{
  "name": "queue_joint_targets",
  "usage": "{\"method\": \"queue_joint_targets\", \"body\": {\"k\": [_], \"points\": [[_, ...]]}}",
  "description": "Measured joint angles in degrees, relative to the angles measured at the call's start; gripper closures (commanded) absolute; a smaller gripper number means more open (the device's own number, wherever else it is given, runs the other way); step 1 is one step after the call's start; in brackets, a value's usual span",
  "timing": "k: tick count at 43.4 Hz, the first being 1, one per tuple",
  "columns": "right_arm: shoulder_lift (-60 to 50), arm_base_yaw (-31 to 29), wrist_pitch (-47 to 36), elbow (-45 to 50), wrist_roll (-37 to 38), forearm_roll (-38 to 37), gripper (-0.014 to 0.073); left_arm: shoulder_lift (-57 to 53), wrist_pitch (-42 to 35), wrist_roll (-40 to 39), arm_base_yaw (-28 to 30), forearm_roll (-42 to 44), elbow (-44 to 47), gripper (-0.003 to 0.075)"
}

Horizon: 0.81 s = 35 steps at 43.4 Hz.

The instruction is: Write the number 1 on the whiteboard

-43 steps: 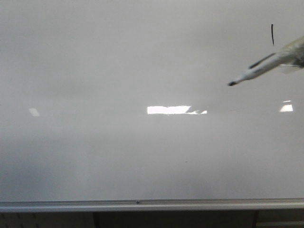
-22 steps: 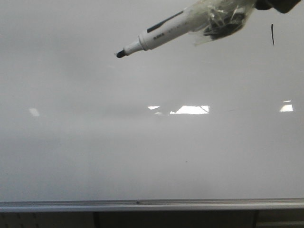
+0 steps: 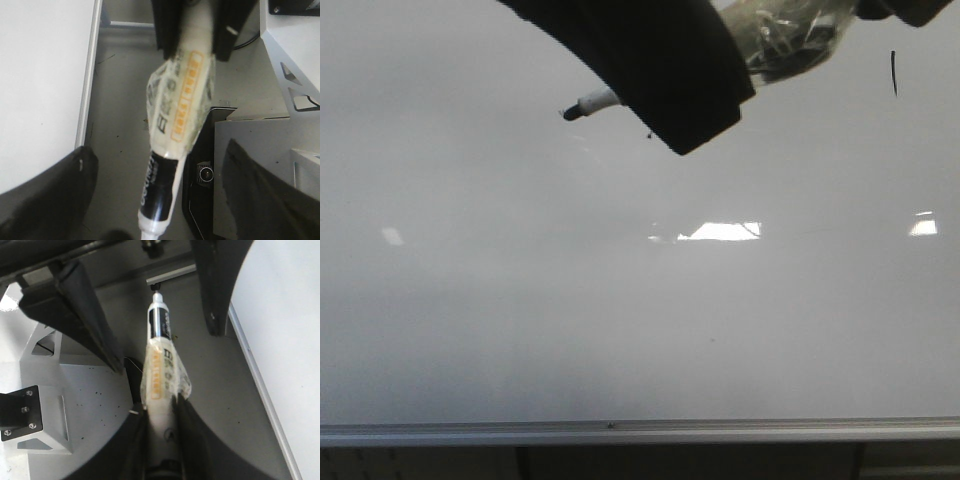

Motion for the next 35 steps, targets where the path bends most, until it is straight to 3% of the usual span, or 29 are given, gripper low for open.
{"method": "queue_joint_targets", "body": {"k": [11,15,25,28,35], "points": [[0.0,0.0,0.0,0.0,0.0,0.0,0.0613,0.22,0.0,0.0,0.0,0.0,0.01,0.0569],[0.0,0.0,0.0,0.0,0.0,0.0,0.054,0.22,0.0,0.0,0.0,-0.12,0.01,0.0619],[0.0,0.0,-0.66,-0.11,-0.14,0.0,0.0158,0.22,0.49,0.87,0.0,-0.35,0.01,0.063],[0.0,0.0,-0.43,-0.11,-0.14,0.0,0.0099,0.22,0.39,0.87,0.0,-0.35,0.01,0.063],[0.0,-0.22,-0.17,-0.11,-0.14,0.0,0.0085,0.22,0.39,0.41,0.0,-0.25,0.01,0.063]]}}
